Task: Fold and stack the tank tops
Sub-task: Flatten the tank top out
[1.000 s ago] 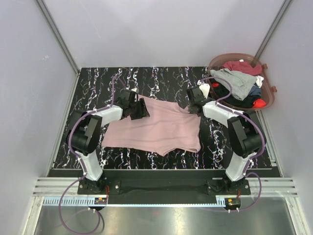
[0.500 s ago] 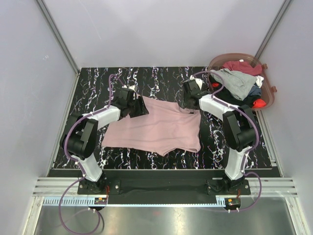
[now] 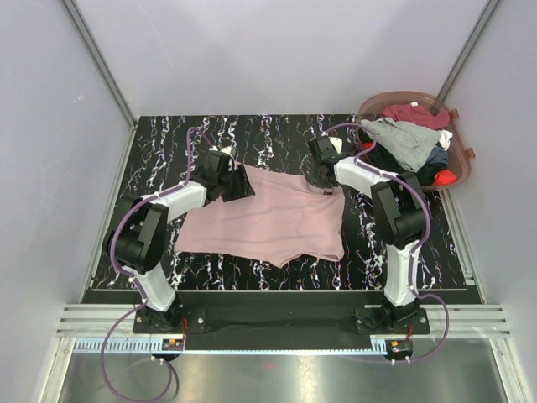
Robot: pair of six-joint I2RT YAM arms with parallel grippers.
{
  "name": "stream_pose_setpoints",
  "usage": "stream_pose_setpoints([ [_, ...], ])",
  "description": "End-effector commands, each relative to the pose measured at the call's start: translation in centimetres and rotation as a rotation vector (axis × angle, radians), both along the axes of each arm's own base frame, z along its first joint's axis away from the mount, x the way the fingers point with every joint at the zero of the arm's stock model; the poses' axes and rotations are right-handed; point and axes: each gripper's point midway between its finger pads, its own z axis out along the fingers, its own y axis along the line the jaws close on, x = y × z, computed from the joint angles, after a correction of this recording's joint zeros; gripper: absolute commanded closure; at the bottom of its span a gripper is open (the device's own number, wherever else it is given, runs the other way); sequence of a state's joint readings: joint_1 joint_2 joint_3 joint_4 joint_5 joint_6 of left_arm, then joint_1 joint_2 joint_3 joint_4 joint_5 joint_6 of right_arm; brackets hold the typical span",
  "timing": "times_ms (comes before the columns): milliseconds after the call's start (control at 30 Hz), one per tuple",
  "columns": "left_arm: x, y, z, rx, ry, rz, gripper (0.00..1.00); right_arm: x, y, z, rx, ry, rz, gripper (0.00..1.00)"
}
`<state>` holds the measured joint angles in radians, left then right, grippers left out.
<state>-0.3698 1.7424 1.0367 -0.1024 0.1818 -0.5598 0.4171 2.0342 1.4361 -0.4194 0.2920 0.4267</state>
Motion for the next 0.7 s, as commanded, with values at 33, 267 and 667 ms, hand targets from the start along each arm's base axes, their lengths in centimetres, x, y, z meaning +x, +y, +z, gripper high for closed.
stream_pose_setpoints([
  [33,0.9,0.3,2.0,0.003,-0.078,0.021,0.47,2.2,-2.5,2.4,-0.032,-0.069,-0.119,1.0],
  [267,1.1,1.3,0.7,0.033,-0.037,0.058,0.5,4.0,-4.8,3.4,-0.077,-0.084,-0.21,1.0],
  [667,2.1,5.3,2.3,0.148,-0.114,0.186,0.47,5.3,-4.3,6.3,0.015,-0.176,-0.147,0.54],
])
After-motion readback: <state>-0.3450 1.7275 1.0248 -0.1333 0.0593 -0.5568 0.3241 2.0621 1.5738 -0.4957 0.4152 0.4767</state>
